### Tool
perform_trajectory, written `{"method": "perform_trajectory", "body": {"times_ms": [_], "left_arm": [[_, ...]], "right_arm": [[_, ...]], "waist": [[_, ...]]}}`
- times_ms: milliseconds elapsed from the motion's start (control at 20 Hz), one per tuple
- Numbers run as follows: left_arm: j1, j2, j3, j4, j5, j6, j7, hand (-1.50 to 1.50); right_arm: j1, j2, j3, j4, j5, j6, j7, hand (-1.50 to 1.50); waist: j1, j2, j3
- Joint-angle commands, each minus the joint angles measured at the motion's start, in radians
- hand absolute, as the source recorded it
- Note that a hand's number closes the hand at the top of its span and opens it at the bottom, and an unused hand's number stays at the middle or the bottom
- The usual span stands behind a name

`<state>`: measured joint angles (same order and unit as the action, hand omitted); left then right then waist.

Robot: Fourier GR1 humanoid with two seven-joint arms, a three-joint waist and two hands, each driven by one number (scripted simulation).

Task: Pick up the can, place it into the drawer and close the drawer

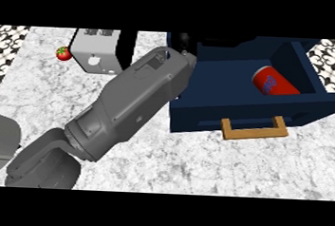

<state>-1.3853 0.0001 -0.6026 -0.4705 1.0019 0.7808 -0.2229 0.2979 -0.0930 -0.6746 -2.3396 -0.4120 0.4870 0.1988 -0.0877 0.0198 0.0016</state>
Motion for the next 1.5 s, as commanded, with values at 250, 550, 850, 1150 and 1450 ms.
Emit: {"method": "perform_trajectory", "body": {"times_ms": [250,550,850,1150,1450], "left_arm": [[-0.035,0.0,-0.008,-0.022,0.049,0.025,-0.067,-1.5],[-0.072,0.0,0.012,-0.008,0.05,0.006,-0.056,-1.5],[-0.054,0.0,-0.01,-0.041,0.068,0.035,-0.028,-1.5],[-0.012,0.028,0.025,-0.041,0.029,0.009,-0.027,-1.5],[-0.007,0.063,0.004,-0.107,-0.004,0.04,0.047,-1.5]], "right_arm": [[-0.111,-0.017,0.112,-0.061,0.295,0.035,-0.105,-1.5],[-0.249,-0.028,0.29,-0.072,0.595,-0.025,-0.05,-1.5],[-0.369,-0.057,0.443,0.103,0.895,-0.077,-0.153,-1.5],[-0.489,-0.028,0.574,0.255,1.12,-0.212,-0.183,-1.5],[-0.644,-0.063,0.653,0.561,1.283,-0.283,-0.24,-1.5]], "waist": [[0.029,0.001,0.0],[0.078,-0.004,-0.002],[0.08,-0.007,-0.001],[0.097,-0.015,-0.002],[0.121,-0.017,-0.002]]}}
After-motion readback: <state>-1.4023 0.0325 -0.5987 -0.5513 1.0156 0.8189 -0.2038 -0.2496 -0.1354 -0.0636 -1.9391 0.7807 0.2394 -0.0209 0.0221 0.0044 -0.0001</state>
